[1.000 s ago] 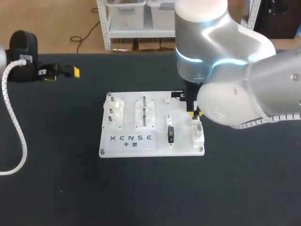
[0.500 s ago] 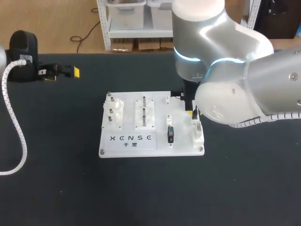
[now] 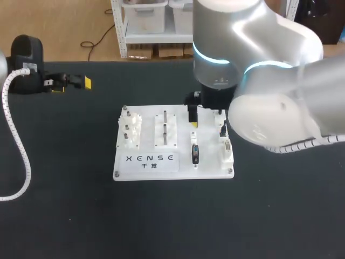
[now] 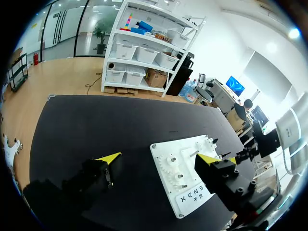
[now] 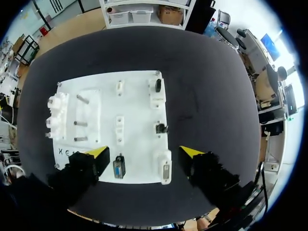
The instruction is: Insert the USB connector, Ethernet cable, and multi-pin plug into their matching sockets one by one.
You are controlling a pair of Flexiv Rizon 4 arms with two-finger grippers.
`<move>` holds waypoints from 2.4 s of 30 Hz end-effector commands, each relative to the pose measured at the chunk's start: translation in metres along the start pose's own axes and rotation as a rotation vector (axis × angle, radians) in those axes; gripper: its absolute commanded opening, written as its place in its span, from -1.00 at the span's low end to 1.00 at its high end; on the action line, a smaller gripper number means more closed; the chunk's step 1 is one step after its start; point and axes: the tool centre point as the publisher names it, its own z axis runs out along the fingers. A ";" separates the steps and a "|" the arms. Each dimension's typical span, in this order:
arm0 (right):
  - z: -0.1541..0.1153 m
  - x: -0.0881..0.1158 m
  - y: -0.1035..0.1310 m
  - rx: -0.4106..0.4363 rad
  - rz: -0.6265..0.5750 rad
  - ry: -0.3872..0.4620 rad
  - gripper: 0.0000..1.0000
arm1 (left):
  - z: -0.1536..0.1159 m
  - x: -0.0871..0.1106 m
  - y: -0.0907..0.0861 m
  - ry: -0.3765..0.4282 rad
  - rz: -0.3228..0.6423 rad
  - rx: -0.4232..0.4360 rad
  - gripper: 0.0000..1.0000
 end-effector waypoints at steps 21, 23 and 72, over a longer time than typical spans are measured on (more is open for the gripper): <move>0.025 0.044 0.041 -0.038 -0.059 0.051 1.00 | 0.000 0.000 0.000 0.000 0.000 0.000 1.00; 0.029 0.045 0.042 -0.037 -0.063 0.056 1.00 | 0.000 0.000 0.000 0.000 0.000 0.000 1.00; 0.056 0.040 0.038 -0.056 -0.078 0.076 -0.84 | 0.000 0.000 0.000 0.000 0.000 0.000 1.00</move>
